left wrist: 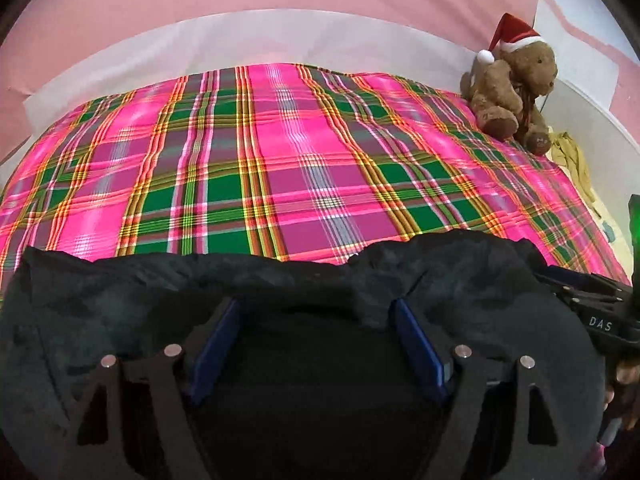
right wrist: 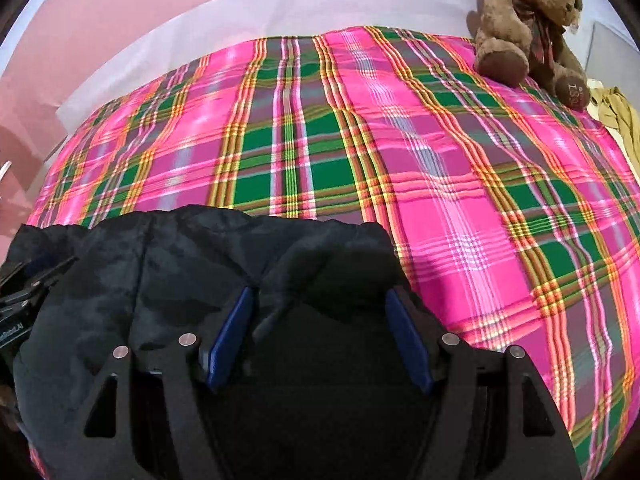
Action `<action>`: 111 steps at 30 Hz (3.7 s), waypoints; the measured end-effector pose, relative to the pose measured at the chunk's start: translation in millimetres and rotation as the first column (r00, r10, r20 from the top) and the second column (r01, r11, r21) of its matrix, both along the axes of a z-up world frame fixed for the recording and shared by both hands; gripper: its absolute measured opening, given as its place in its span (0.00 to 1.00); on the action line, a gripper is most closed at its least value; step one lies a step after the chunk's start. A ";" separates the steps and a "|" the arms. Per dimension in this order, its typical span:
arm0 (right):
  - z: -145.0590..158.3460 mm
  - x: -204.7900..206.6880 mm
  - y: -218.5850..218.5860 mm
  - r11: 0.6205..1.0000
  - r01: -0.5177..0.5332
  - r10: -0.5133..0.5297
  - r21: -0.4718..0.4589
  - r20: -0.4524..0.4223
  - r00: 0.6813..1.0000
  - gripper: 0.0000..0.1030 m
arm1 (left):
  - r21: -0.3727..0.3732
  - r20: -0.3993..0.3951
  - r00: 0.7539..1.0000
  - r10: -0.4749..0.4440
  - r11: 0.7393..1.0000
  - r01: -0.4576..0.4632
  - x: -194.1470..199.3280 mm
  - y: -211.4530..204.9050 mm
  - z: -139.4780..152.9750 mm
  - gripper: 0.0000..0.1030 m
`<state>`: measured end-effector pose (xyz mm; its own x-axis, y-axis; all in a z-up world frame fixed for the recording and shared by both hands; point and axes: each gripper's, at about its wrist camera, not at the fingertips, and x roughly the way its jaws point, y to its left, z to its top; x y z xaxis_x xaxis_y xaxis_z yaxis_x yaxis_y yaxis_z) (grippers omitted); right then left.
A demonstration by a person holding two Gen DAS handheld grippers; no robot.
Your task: Fold large clothes
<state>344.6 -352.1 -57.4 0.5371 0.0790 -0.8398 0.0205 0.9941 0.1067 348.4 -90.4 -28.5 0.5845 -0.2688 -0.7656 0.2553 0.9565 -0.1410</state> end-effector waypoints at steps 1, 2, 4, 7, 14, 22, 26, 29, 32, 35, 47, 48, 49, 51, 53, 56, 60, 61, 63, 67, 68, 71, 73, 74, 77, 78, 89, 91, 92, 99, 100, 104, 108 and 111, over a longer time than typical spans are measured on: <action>-1.8 0.9 0.2 1.000 0.003 -0.003 -0.001 0.003 1.000 0.66 | -0.002 0.000 1.000 0.001 1.000 -0.001 -0.6 1.1 -2.8 0.78; -3.9 0.8 0.7 1.000 0.007 -0.007 -0.004 0.007 1.000 0.66 | -0.008 0.002 1.000 0.003 1.000 -0.003 -0.8 1.2 -5.0 0.78; -5.8 0.8 1.5 1.000 0.011 -0.010 -0.014 0.016 1.000 0.66 | -0.010 0.009 1.000 0.007 1.000 -0.007 -4.4 2.5 -8.7 0.78; -8.6 -1.1 2.9 1.000 0.015 -0.015 -0.015 0.030 0.999 0.66 | 0.005 0.024 1.000 0.011 1.000 -0.011 -5.1 -0.9 -11.5 0.78; -14.4 -2.3 5.3 0.999 0.037 -0.035 -0.028 0.066 0.997 0.67 | 0.019 0.041 0.999 0.018 1.000 -0.019 -4.9 -4.3 -14.7 0.78; 44.8 -29.2 9.9 0.999 0.034 -0.034 -0.001 0.119 0.992 0.67 | -0.004 0.025 0.999 0.029 1.000 -0.029 -20.3 15.1 23.3 0.74; 81.9 -46.7 47.1 0.998 -0.059 0.055 0.016 0.187 0.981 0.67 | -0.003 0.101 0.994 0.044 0.999 -0.044 -39.4 52.7 57.5 0.74; 78.5 -42.5 83.0 0.990 -0.139 0.137 -0.002 0.170 0.976 0.67 | 0.007 0.116 0.988 0.104 0.994 -0.106 -40.7 91.0 62.8 0.74; 48.7 -23.6 103.5 0.987 -0.157 0.158 -0.015 0.097 0.983 0.66 | 0.025 0.068 0.979 0.190 0.981 -0.192 -30.6 126.6 44.7 0.69; 25.2 -12.7 102.9 0.989 -0.151 0.150 0.000 0.081 0.985 0.66 | 0.028 -0.002 0.974 0.225 0.974 -0.225 -17.9 148.3 10.9 0.69; 12.4 -9.5 93.4 0.990 -0.144 0.142 0.007 0.111 0.984 0.65 | -0.024 0.017 0.964 0.267 0.964 -0.266 -5.2 140.2 -20.7 0.70; 22.1 -14.1 87.6 0.990 -0.142 0.140 0.013 0.116 0.983 0.65 | -0.020 0.009 0.965 0.262 0.965 -0.262 -6.8 141.1 -14.9 0.70; 34.2 -21.2 79.7 0.992 -0.129 0.127 0.007 0.135 0.983 0.65 | -0.032 0.008 0.966 0.258 0.966 -0.257 -11.8 146.2 -7.3 0.69; 55.1 -36.5 59.1 0.994 -0.111 0.113 -0.022 0.176 0.978 0.65 | -0.088 0.021 0.970 0.243 0.967 -0.240 -25.6 158.3 10.7 0.69; 62.1 -46.1 40.0 0.995 -0.080 0.089 -0.057 0.197 0.976 0.65 | -0.126 0.055 0.971 0.232 0.967 -0.224 -41.6 171.7 23.8 0.69; 41.7 -46.3 4.6 0.996 -0.005 0.019 -0.090 0.154 0.988 0.65 | -0.123 0.076 0.971 0.228 0.968 -0.217 -53.4 183.5 19.9 0.69; 10.6 -39.6 -21.4 0.999 0.039 -0.040 0.006 0.128 0.991 0.65 | -0.148 0.043 0.971 0.234 0.963 -0.225 -42.7 183.9 -9.4 0.71; 8.8 -37.7 -19.1 0.999 0.040 -0.038 -0.008 0.130 0.991 0.65 | -0.148 0.048 0.969 0.242 0.961 -0.232 -40.2 182.2 -11.8 0.71; 3.6 -33.7 -14.6 0.999 0.040 -0.036 -0.031 0.133 0.990 0.65 | -0.113 0.062 0.968 0.242 0.966 -0.234 -36.6 173.8 -14.6 0.71; -4.1 -30.8 -16.7 0.999 0.048 -0.045 -0.017 0.132 0.990 0.65 | -0.090 0.075 0.967 0.242 0.968 -0.236 -36.7 168.0 -19.5 0.72; -6.5 -29.5 -17.2 0.999 0.050 -0.048 -0.011 0.131 0.990 0.65 | -0.093 0.078 0.966 0.245 0.967 -0.237 -37.3 168.1 -20.9 0.72; -9.9 -32.2 -18.0 0.998 0.056 -0.054 -0.011 0.129 0.990 0.65 | -0.079 0.085 0.965 0.247 0.967 -0.241 -37.0 166.0 -24.8 0.72; -9.2 -32.6 -17.0 0.998 0.059 -0.056 -0.013 0.128 0.990 0.65 | -0.071 0.081 0.965 0.251 0.967 -0.245 -34.9 164.6 -26.1 0.72; -7.0 -32.1 -18.3 0.998 0.059 -0.058 -0.004 0.122 0.991 0.65 | -0.065 0.078 0.965 0.251 0.967 -0.246 -34.2 164.1 -25.7 0.72; 12.1 -36.8 -20.6 0.998 0.070 -0.069 -0.008 0.106 0.992 0.65 | -0.053 0.046 0.966 0.254 0.966 -0.252 -30.9 166.8 -17.5 0.71; 25.1 -43.7 -20.9 0.997 0.072 -0.070 -0.007 0.129 0.989 0.65 | -0.044 0.044 0.965 0.257 0.966 -0.255 -33.8 167.4 -8.1 0.70; 59.2 -51.4 48.0 0.994 -0.088 0.098 -0.058 0.185 0.978 0.65 | -0.004 0.180 0.960 0.214 0.976 -0.217 -57.2 115.3 55.5 0.69; 42.2 -43.8 40.5 0.996 -0.080 0.086 -0.050 0.149 0.985 0.65 | -0.003 0.149 0.951 0.271 0.962 -0.274 -46.4 129.5 46.6 0.69; 36.3 -42.8 34.6 0.996 -0.083 0.086 -0.031 0.147 0.985 0.65 | -0.009 0.130 0.946 0.296 0.955 -0.297 -42.3 141.6 40.4 0.68; 32.2 -41.3 32.1 0.996 -0.083 0.086 -0.025 0.138 0.987 0.65 | -0.132 -0.019 0.930 0.368 0.921 -0.367 -49.3 200.6 3.0 0.68; 38.5 -43.7 29.6 0.996 -0.083 0.085 -0.022 0.145 0.986 0.65 | -0.136 -0.011 0.926 0.377 0.917 -0.375 -53.8 201.3 6.4 0.68; 62.9 -52.5 12.6 0.998 -0.050 0.054 -0.023 0.221 0.974 0.65 | -0.135 0.101 0.911 0.399 0.913 -0.385 -72.0 199.4 44.7 0.67; 48.8 -39.2 -6.5 1.000 0.007 -0.003 -0.024 0.176 0.984 0.65 | -0.114 0.211 0.922 0.325 0.945 -0.307 -63.2 174.6 74.0 0.67; 21.3 -22.3 -15.6 1.000 0.030 -0.029 -0.001 0.099 0.995 0.65 | -0.028 0.179 0.956 0.234 0.972 -0.233 -33.8 147.7 50.1 0.67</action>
<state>322.3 -367.7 -36.1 0.6195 0.0596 -0.7827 0.0393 0.9935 0.1068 314.6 57.3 21.6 0.7595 -0.1132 -0.6406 0.0471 0.9917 -0.1194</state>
